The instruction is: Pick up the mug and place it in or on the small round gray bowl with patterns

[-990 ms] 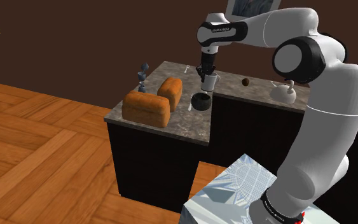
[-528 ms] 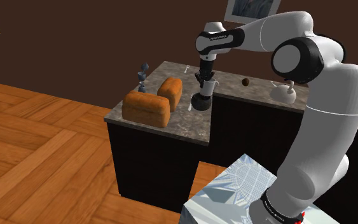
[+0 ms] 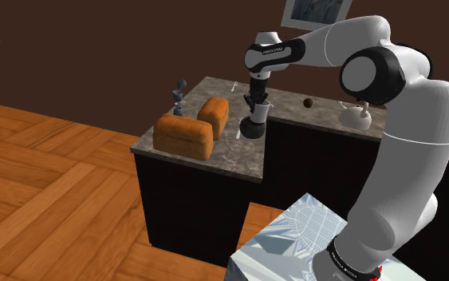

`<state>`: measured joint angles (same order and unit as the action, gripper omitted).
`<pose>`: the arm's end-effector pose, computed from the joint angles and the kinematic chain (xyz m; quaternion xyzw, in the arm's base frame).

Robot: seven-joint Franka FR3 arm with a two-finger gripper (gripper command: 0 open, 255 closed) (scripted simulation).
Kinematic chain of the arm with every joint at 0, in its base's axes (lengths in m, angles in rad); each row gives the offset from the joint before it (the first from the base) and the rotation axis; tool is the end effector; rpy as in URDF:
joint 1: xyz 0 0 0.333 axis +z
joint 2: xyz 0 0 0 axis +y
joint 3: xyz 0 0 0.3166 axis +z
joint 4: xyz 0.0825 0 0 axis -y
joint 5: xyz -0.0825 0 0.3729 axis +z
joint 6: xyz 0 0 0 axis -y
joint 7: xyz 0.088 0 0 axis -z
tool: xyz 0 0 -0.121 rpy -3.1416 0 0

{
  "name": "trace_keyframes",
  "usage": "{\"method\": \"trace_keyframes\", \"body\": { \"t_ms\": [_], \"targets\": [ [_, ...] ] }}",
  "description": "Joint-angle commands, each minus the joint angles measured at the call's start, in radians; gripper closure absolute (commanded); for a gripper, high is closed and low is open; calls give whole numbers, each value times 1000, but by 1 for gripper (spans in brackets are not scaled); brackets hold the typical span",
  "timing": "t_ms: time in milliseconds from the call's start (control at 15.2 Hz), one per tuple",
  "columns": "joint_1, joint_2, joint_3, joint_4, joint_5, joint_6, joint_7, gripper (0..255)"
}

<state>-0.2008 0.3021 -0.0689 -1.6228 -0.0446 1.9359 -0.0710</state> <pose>0.6176 -0.1702 0.4393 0.9955 -0.0897 0.0004 0.0316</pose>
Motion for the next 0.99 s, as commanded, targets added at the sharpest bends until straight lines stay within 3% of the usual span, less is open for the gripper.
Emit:
{"method": "trace_keyframes", "body": {
  "t_ms": [0, 66, 396, 660, 924],
  "targets": [
    [0, 0, 0, 0, 0, 0, 0, 255],
    [0, 0, 0, 0, 0, 0, 0, 0],
    [0, 0, 0, 0, 0, 0, 0, 0],
    [4, -16, 1, 105, 0, -121, -1, 0],
    [4, -16, 1, 105, 0, -121, -1, 0]
  ]
}}
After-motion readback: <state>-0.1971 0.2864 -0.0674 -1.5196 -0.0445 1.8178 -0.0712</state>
